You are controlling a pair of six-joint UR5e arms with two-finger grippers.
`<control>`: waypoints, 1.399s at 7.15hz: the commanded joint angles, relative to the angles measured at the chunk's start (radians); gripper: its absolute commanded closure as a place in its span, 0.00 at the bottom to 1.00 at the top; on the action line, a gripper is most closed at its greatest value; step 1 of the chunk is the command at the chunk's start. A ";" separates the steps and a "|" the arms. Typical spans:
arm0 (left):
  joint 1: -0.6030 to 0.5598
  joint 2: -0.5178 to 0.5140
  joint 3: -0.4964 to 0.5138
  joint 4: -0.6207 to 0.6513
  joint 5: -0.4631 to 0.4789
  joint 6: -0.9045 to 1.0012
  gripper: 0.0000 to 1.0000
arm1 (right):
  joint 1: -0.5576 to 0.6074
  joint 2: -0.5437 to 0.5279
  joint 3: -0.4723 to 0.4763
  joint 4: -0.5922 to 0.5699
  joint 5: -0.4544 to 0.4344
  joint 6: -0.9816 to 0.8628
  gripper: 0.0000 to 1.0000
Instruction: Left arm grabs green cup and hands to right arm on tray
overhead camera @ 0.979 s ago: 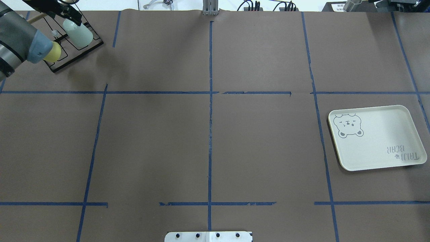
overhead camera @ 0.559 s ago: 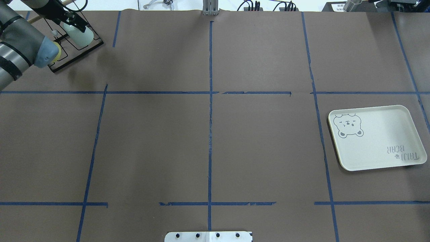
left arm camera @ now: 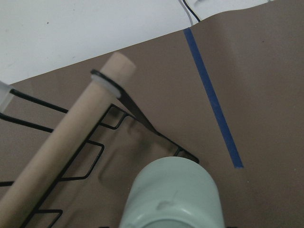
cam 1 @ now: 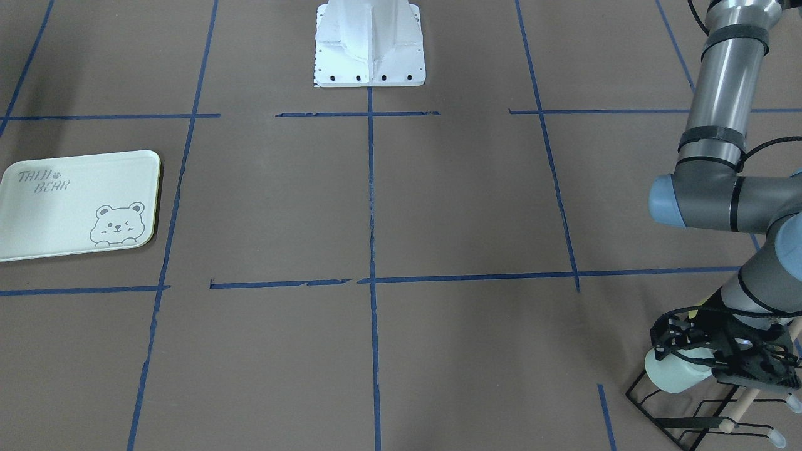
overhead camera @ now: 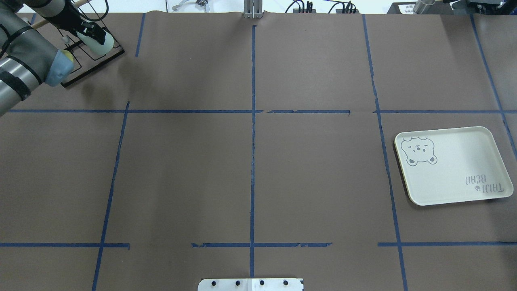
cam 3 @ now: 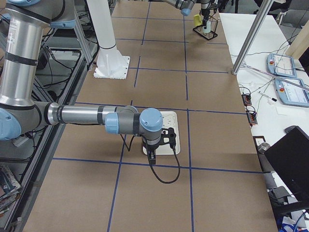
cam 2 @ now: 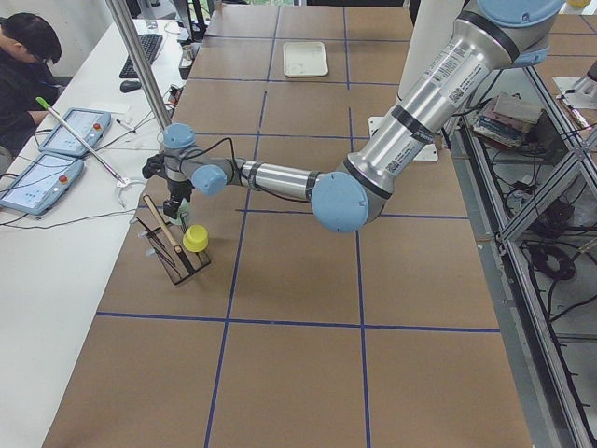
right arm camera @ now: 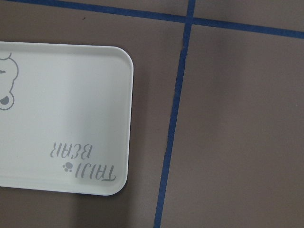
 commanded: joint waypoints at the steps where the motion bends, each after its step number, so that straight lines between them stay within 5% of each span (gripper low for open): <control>1: -0.004 -0.002 -0.005 -0.006 -0.002 -0.006 0.49 | 0.000 0.000 0.000 0.000 0.000 0.000 0.00; 4: -0.041 0.023 -0.116 0.014 -0.037 -0.004 0.50 | 0.000 0.000 0.002 0.000 0.000 0.000 0.00; 5: -0.079 0.060 -0.165 0.017 -0.113 -0.004 0.50 | 0.000 -0.003 0.000 0.000 0.000 0.000 0.00; 8: -0.141 0.122 -0.556 0.357 -0.189 -0.008 0.49 | 0.000 0.003 0.005 0.000 0.000 0.000 0.00; 10: -0.099 0.152 -0.587 0.306 -0.167 -0.163 0.49 | -0.002 0.012 0.023 0.015 0.039 0.052 0.00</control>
